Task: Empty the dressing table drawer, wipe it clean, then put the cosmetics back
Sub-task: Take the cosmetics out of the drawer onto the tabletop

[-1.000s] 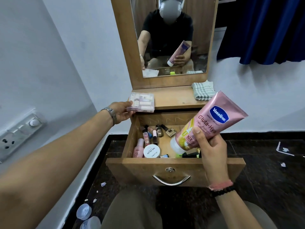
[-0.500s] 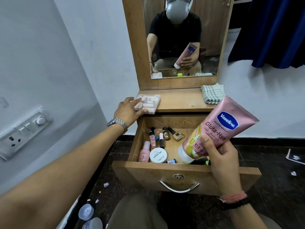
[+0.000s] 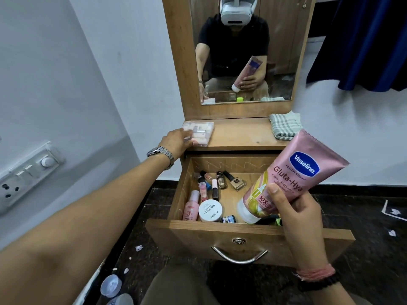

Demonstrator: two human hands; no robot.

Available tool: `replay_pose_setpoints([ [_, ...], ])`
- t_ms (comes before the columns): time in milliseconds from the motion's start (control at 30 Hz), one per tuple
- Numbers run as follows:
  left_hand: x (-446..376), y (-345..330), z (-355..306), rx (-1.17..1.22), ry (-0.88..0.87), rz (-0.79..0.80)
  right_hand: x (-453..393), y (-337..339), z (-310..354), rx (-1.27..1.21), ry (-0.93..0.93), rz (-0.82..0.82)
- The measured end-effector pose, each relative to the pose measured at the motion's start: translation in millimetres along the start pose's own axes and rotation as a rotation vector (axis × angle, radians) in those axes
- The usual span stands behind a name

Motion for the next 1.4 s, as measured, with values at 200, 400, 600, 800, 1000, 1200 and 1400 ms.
replay_pose_setpoints([
  [200,-17.3,-7.0,0.5,-0.061,0.006,0.018,1.2,-1.9,2.4,0.002,0.007,0.013],
  [400,-30.4,-11.4,-1.0,-0.103,-0.009,0.038,-0.8,-2.7,-1.0,0.022,0.012,0.016],
  [600,-38.0,-15.6,-0.2,-0.088,-0.017,0.033,-0.5,-1.5,-2.8,0.028,0.003,0.014],
  [800,-45.1,-16.8,4.9,-0.002,0.047,0.086,0.2,-2.5,-3.9,0.028,-0.011,0.034],
  [1000,6.5,17.1,-41.0,0.16,-0.265,-0.137,0.4,-2.6,-1.2,-0.005,0.0,0.031],
  [1200,143.8,8.2,-111.1,0.478,-0.593,0.339,1.6,-2.5,-1.7,0.1,0.017,0.032],
  [1400,162.9,0.0,-113.1,0.379,-0.537,0.132,10.4,-14.4,-1.6,0.192,0.053,0.121],
])
Point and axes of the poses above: each hand's wrist, its own x-axis away from the middle knuckle, its own y-axis out of the back of the hand, z = x × y, the point moved 4 cm from there along -x, towards the middle knuckle, and after that the axes turned 2 degrees about x, right-handed, at the moved point
